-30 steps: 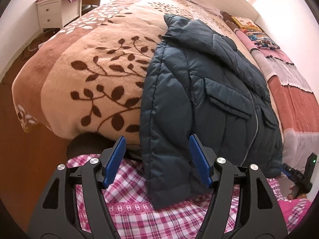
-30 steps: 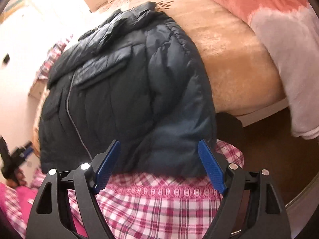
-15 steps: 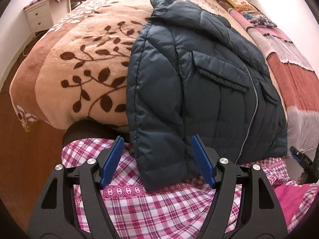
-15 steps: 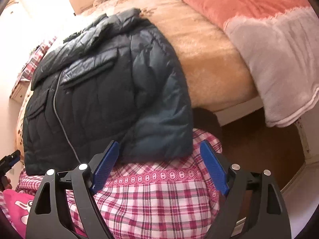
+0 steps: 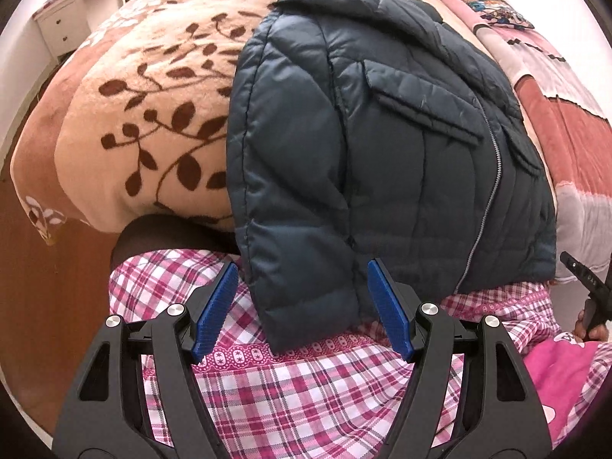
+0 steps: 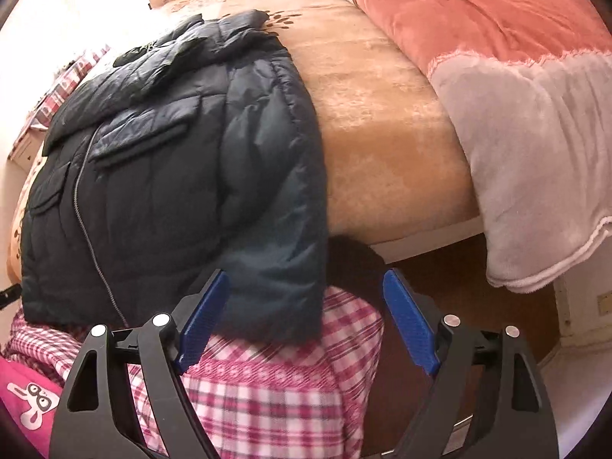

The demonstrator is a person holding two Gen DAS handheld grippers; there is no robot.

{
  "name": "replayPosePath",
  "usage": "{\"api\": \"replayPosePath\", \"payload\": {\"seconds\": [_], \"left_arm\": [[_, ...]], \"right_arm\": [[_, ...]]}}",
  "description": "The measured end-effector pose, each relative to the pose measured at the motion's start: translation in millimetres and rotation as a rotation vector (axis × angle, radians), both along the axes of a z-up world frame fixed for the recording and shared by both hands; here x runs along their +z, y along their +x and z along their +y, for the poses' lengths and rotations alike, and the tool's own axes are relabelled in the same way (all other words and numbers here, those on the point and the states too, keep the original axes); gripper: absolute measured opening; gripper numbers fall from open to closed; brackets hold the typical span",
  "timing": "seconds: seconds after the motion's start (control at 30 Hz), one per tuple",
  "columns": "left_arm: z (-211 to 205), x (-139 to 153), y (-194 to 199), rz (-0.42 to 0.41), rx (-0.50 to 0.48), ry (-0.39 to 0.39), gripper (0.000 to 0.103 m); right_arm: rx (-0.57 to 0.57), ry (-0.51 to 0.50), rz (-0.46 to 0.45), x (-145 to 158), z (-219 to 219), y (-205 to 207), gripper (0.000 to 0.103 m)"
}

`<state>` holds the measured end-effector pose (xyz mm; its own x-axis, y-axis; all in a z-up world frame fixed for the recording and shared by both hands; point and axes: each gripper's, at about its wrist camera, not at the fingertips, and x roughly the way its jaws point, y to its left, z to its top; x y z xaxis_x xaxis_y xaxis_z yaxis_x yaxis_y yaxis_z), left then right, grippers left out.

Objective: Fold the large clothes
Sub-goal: 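Move both tools to the jacket hem and close them on it, then lift the hem with both tools and fold it up toward the collar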

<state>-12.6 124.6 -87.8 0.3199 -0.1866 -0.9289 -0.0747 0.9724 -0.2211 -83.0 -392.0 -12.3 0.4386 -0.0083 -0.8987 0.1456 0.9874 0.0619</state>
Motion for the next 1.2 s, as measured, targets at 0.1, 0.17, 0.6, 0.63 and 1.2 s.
{"api": "replayPosePath", "payload": {"seconds": [0.1, 0.17, 0.6, 0.63, 1.2], "left_arm": [[-2.3, -4.1, 1.2, 0.02, -0.008, -0.004, 0.069], [-2.8, -7.0, 1.0, 0.031, -0.01, -0.019, 0.069], [17.6, -35.1, -3.4, 0.127, 0.061, -0.168, 0.013], [18.4, -34.0, -4.9, 0.118, 0.062, -0.178, 0.01], [29.1, 111.0, -4.7, -0.364, 0.026, -0.263, 0.006]], "right_arm": [[0.014, 0.029, 0.025, -5.7, -8.4, 4.8, 0.08], [0.036, 0.045, 0.036, -9.4, -10.1, 7.2, 0.077], [0.137, 0.171, 0.151, -42.7, 4.8, 12.6, 0.035], [0.136, 0.183, 0.144, -40.4, 3.7, 11.4, 0.03], [0.106, 0.374, -0.215, 70.4, -24.1, 2.4, 0.013]]}}
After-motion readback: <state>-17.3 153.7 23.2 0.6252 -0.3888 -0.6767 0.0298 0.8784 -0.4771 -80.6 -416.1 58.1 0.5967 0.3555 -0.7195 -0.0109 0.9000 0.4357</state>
